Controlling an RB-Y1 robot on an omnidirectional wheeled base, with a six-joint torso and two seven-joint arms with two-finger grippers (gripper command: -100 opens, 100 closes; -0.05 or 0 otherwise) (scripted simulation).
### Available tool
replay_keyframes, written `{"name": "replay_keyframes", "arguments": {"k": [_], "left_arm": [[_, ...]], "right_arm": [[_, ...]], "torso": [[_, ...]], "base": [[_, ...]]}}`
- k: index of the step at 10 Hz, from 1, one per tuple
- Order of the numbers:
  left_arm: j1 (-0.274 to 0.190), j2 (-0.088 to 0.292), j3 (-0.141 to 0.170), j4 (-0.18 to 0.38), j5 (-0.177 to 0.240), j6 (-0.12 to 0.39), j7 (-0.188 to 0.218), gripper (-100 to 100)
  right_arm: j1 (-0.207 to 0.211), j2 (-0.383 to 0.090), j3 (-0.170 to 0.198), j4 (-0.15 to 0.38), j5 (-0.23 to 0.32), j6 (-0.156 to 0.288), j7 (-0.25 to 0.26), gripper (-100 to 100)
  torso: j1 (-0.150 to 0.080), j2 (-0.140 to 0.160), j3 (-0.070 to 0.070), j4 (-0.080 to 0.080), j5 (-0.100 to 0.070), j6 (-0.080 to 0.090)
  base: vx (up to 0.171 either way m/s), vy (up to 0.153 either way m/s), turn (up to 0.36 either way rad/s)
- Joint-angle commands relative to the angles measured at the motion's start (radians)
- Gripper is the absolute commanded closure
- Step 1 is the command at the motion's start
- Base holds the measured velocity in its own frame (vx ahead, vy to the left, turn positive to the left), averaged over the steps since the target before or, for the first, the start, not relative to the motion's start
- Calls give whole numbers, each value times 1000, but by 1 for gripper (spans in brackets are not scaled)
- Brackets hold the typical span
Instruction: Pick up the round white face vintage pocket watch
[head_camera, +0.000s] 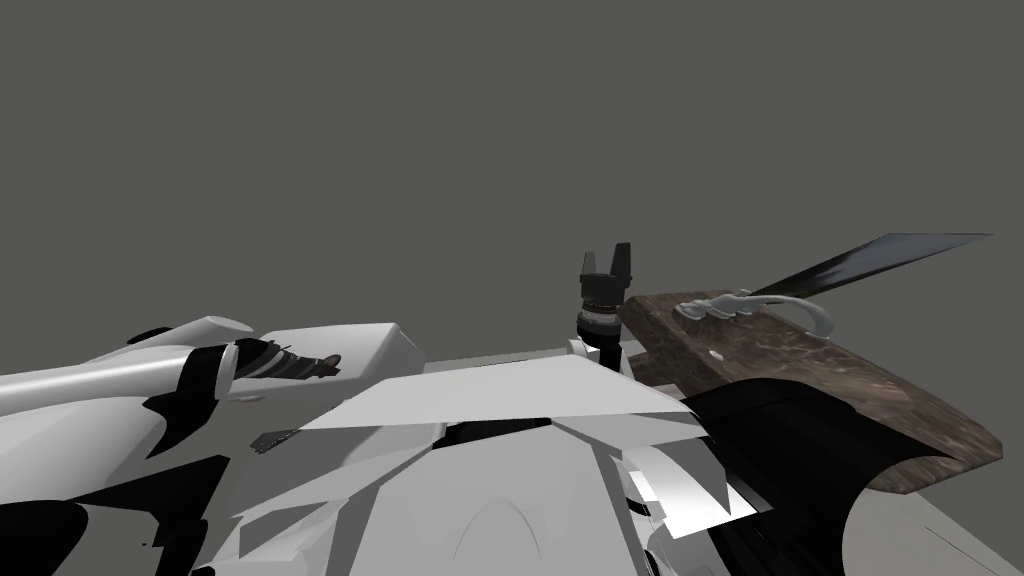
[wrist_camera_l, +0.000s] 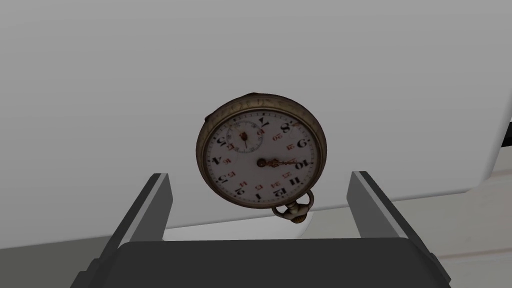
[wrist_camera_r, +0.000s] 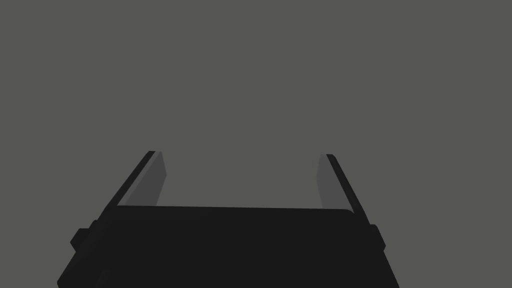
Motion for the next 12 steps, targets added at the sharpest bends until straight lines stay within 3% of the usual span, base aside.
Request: {"name": "replay_keyframes", "arguments": {"k": [1, 5, 6, 7, 9, 10, 11, 12], "left_arm": [[0, 0, 0, 0, 0, 0, 0, 100], [0, 0, 0, 1, 0, 0, 1, 100], [0, 0, 0, 1, 0, 0, 0, 0], [2, 19, -4, -19, 6, 30, 7, 100], [2, 19, -4, -19, 6, 30, 7, 100], [-7, 42, -9, -24, 10, 56, 7, 100], [-3, 33, -7, -21, 8, 42, 5, 100], [-3, 35, -7, -23, 9, 46, 5, 0]], "right_arm": [[0, 0, 0, 0, 0, 0, 0, 0], [0, 0, 0, 0, 0, 0, 0, 0], [0, 0, 0, 0, 0, 0, 0, 0], [0, 0, 0, 0, 0, 0, 0, 0], [0, 0, 0, 0, 0, 0, 0, 0], [0, 0, 0, 0, 0, 0, 0, 0], [0, 0, 0, 0, 0, 0, 0, 0], [0, 0, 0, 0, 0, 0, 0, 0]], "torso": [[0, 0, 0, 0, 0, 0], [1, 0, 0, 0, 1, 1], [1, 0, 0, 0, 1, 0], [1, 0, 0, 0, 1, 0], [0, 1, 1, 0, 0, 0], [0, 1, 0, 0, 0, 0], [-1, 1, 1, 0, -1, 0], [0, 1, 1, 0, 0, 0]], "base": [[0, 0, 0], [0, 0, 0], [0, 0, 0], [-15, -10, -32], [-14, -10, -10], [-16, -23, -27], [-8, -9, -6], [0, 0, 0]]}}
